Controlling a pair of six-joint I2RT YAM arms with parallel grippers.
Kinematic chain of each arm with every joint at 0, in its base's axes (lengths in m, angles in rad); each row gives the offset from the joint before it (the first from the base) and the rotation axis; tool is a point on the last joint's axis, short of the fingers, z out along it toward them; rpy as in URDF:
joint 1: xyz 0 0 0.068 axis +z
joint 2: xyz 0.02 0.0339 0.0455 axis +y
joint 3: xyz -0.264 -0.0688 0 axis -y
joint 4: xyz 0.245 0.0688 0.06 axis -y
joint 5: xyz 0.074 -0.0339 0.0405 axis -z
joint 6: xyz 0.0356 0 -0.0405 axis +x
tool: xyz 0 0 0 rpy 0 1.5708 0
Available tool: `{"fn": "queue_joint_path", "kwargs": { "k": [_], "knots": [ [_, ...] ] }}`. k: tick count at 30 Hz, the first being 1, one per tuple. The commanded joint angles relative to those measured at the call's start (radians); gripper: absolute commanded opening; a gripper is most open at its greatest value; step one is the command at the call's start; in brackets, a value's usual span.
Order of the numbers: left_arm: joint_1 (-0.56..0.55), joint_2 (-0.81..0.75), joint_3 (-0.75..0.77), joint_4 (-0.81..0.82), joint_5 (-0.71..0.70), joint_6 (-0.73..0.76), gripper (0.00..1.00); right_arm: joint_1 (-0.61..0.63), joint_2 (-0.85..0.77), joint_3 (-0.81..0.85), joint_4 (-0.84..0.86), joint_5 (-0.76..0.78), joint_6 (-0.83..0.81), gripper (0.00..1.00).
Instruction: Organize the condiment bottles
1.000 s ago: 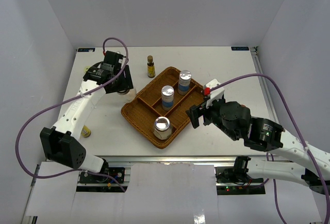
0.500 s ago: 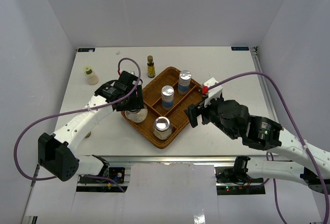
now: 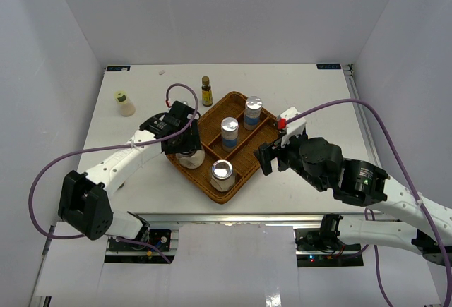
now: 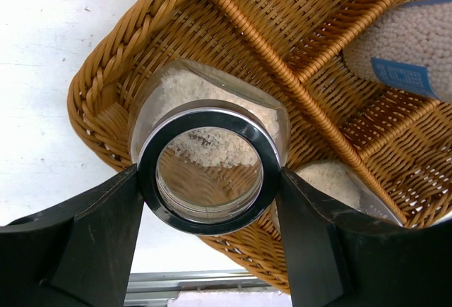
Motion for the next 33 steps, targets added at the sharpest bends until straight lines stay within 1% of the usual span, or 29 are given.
{"fn": "queue_joint_path", "kwargs": {
  "k": [1,2,5,6,8,10,14,19,21,23,25,29,33],
  "knots": [
    [-0.005,0.017,0.017,0.066,-0.009,-0.011,0.36,-0.002,-0.019,0.039,0.014,0.011,0.011,0.90],
    [-0.007,0.020,0.019,0.068,-0.011,-0.013,0.42,-0.002,-0.021,0.038,0.014,0.013,0.010,0.90],
    [-0.010,0.023,0.027,0.061,-0.018,-0.015,0.75,-0.003,-0.023,0.039,0.009,0.016,0.010,0.90],
    [-0.011,0.024,0.032,0.056,-0.018,-0.015,0.82,-0.003,-0.024,0.039,0.008,0.017,0.008,0.90],
    [-0.012,0.028,0.045,0.034,-0.025,-0.019,0.93,-0.003,-0.027,0.042,0.008,0.019,0.004,0.90],
    [-0.013,0.032,0.064,0.017,-0.034,-0.025,0.97,-0.002,-0.028,0.046,0.009,0.022,-0.001,0.90],
    [-0.011,0.029,0.111,-0.024,-0.073,-0.066,0.98,-0.002,-0.024,0.052,0.007,0.025,-0.007,0.90],
    [-0.011,-0.010,0.186,-0.076,-0.126,-0.086,0.98,-0.003,-0.029,0.049,0.014,0.019,-0.006,0.90],
    [-0.011,-0.003,0.223,-0.102,-0.147,-0.087,0.98,-0.002,-0.034,0.050,0.011,0.019,-0.005,0.90],
    [-0.009,0.004,0.267,-0.145,-0.204,-0.117,0.98,-0.003,-0.043,0.052,0.006,0.017,-0.002,0.90],
    [0.003,0.018,0.307,-0.181,-0.224,-0.145,0.98,-0.002,-0.051,0.053,0.002,0.017,0.001,0.90],
    [0.076,0.022,0.350,-0.233,-0.214,-0.215,0.97,-0.003,-0.068,0.050,-0.012,0.012,0.008,0.90],
    [0.193,-0.025,0.331,-0.249,-0.168,-0.249,0.92,-0.003,-0.087,0.044,-0.025,0.004,0.019,0.90]
  ]
}}
